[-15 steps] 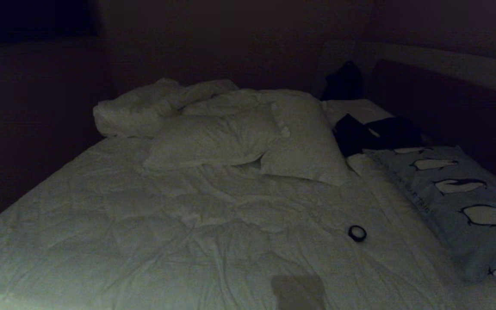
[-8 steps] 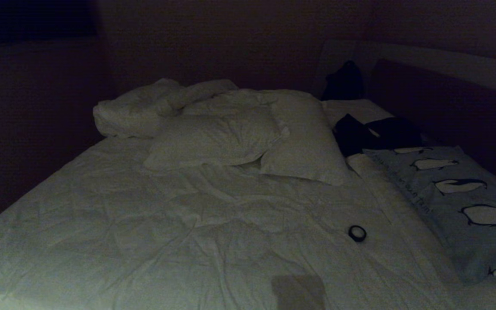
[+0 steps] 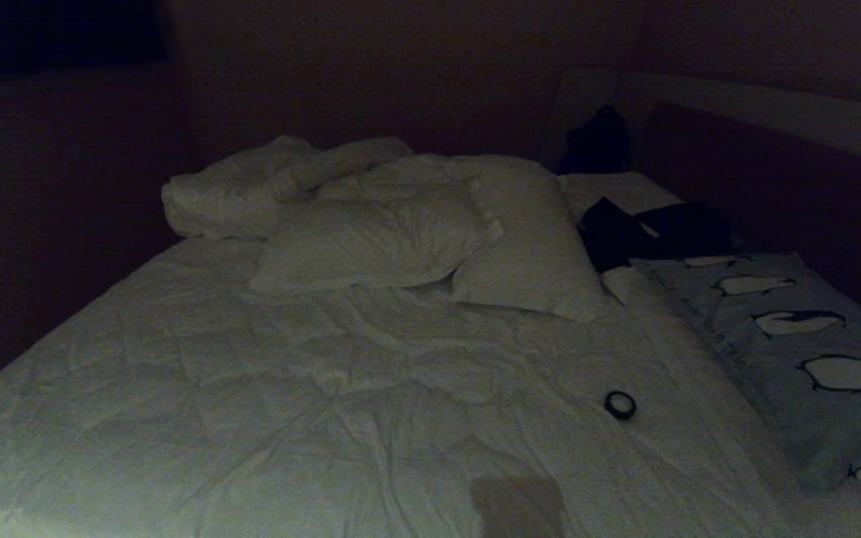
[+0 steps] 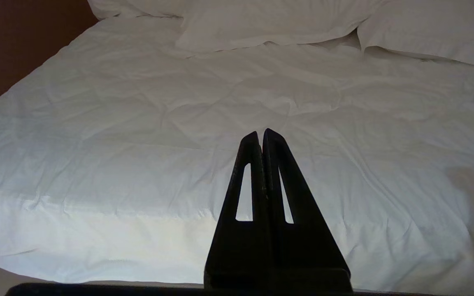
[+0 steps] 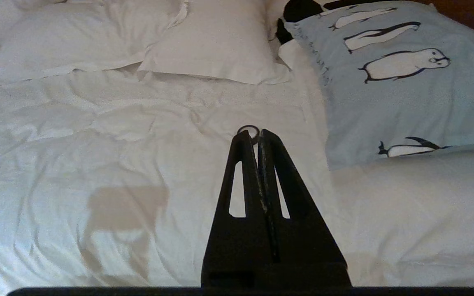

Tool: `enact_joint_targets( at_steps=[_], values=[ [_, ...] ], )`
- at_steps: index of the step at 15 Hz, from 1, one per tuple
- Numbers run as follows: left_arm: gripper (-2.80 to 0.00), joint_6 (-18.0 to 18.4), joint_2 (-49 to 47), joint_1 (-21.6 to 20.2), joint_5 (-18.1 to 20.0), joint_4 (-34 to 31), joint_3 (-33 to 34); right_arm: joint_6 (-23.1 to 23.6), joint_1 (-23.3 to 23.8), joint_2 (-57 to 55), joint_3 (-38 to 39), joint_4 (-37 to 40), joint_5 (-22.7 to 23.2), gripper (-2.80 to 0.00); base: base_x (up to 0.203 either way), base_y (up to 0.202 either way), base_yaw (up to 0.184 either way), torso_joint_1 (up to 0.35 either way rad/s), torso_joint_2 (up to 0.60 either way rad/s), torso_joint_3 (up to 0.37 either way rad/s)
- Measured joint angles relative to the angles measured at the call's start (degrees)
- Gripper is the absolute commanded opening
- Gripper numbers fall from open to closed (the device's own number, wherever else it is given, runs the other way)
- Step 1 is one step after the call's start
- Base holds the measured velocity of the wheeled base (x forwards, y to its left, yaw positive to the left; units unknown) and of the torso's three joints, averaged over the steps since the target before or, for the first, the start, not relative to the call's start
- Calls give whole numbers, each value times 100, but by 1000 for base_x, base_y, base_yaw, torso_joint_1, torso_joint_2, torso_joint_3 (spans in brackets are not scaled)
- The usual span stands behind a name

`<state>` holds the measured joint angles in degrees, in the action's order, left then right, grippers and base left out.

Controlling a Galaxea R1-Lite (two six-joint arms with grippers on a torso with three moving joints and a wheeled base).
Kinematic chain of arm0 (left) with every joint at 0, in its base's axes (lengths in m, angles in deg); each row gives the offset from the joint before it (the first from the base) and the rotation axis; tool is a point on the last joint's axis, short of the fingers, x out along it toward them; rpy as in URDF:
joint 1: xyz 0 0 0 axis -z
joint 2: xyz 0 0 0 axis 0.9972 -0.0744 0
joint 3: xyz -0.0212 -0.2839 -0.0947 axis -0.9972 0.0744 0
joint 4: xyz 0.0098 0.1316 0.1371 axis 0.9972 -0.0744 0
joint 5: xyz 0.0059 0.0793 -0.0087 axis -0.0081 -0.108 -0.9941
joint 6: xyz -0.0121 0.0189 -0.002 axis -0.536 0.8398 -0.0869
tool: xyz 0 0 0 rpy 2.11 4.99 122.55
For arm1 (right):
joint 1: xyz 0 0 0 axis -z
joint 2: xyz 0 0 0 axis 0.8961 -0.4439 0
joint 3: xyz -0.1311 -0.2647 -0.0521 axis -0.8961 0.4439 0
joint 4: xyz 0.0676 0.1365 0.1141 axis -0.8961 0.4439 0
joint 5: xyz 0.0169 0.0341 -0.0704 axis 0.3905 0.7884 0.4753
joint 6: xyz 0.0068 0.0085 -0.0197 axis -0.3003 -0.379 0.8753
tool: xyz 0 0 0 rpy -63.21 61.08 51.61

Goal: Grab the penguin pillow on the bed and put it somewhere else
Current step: Pick up the pillow

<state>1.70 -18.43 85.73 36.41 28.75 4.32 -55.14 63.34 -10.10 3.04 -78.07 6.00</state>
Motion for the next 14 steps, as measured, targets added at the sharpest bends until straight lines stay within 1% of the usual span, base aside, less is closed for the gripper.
enact_joint_targets(
  at_steps=[14],
  values=[
    [-280, -2, 0, 0, 1, 2, 0, -14, -2, 0, 11, 55, -59, -280, 0, 0, 0, 0, 0, 0]
  ],
)
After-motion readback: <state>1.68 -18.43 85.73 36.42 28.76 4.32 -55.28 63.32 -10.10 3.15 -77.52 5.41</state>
